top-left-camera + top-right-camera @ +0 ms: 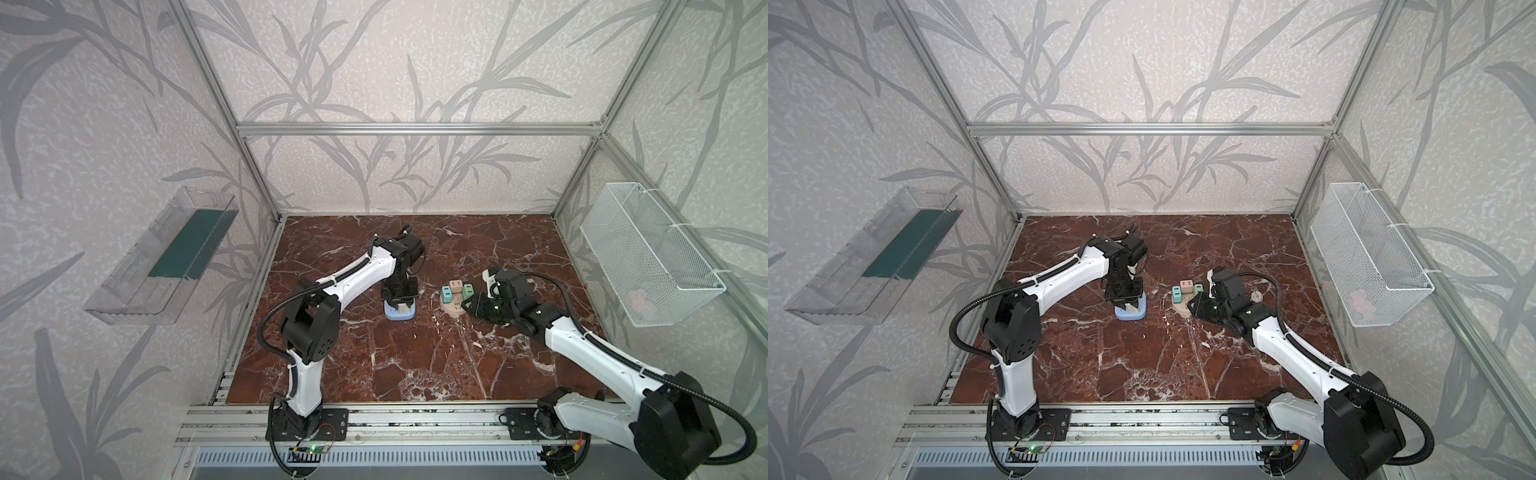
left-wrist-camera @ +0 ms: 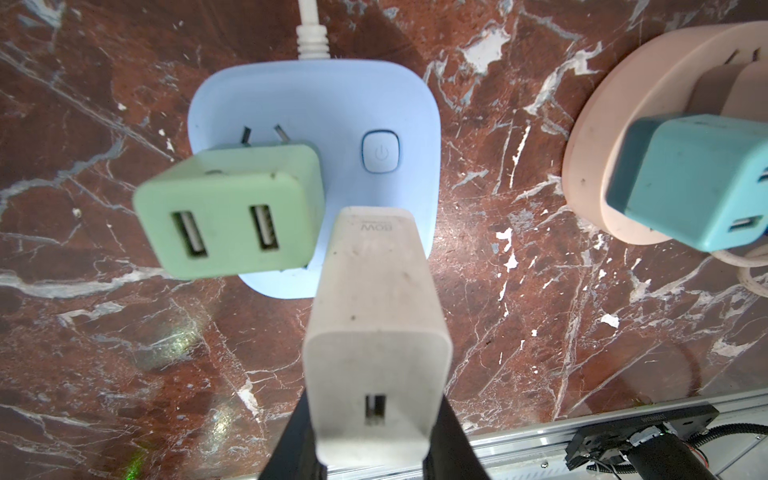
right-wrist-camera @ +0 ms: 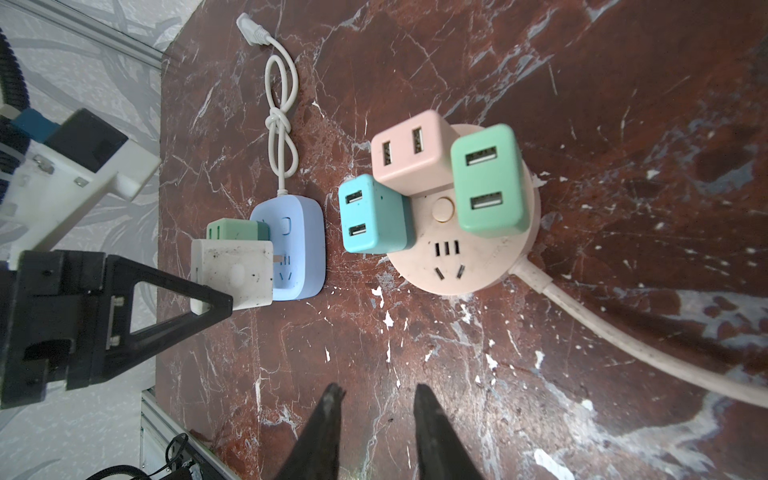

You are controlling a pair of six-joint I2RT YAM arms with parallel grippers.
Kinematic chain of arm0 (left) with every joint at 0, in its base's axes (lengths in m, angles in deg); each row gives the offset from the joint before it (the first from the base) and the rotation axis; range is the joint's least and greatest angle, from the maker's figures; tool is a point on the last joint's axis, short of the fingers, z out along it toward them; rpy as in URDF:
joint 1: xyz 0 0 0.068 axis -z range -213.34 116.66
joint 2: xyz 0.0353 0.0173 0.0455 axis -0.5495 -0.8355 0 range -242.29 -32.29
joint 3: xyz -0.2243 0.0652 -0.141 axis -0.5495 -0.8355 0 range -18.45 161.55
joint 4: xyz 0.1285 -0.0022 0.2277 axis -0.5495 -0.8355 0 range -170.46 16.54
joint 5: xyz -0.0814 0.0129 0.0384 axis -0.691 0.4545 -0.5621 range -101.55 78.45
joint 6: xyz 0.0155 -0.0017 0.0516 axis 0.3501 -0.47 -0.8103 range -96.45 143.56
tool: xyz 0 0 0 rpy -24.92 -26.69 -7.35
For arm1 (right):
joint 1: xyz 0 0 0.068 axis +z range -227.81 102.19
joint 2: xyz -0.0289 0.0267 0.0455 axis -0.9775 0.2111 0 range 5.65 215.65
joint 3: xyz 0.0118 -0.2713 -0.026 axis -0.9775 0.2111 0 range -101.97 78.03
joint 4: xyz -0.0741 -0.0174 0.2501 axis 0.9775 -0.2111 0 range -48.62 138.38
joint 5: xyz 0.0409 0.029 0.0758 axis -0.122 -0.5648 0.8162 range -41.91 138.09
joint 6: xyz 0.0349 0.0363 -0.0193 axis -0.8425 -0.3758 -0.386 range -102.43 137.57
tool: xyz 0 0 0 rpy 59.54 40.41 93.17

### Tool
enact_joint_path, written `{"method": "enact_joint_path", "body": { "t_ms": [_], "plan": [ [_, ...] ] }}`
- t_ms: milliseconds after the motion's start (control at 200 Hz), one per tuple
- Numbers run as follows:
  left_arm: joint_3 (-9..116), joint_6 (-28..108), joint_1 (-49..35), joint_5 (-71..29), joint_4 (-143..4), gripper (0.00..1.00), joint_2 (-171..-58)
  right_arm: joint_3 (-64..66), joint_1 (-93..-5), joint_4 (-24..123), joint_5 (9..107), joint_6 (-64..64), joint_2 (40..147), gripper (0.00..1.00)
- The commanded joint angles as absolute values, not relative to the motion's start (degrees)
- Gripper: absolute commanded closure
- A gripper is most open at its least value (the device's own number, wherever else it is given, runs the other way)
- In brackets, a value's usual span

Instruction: Insert the plug

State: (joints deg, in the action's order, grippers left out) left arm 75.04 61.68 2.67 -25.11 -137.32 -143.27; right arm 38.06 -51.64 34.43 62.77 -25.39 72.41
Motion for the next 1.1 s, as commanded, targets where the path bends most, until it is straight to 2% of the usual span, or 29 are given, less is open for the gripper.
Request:
{"method": "enact_joint_path", "body": {
  "t_ms": [0,575,1095],
  "plan": [
    [74.41,61.79,2.89,-24.8,-138.41,1.0,-143.42,38.92,-52.05,34.76,63.21,-24.72,71.48,0.69],
    [74.06,62.95,3.91,-24.72,-137.41,1.0,-144.64,39.26,-52.59,34.6,63.64,-24.62,70.25,0.69],
    [85.68,60.65,3.83,-21.76,-147.43,1.0,-151.24,39.15,-53.88,34.52,65.36,-24.71,69.81,0.69]
  ]
}}
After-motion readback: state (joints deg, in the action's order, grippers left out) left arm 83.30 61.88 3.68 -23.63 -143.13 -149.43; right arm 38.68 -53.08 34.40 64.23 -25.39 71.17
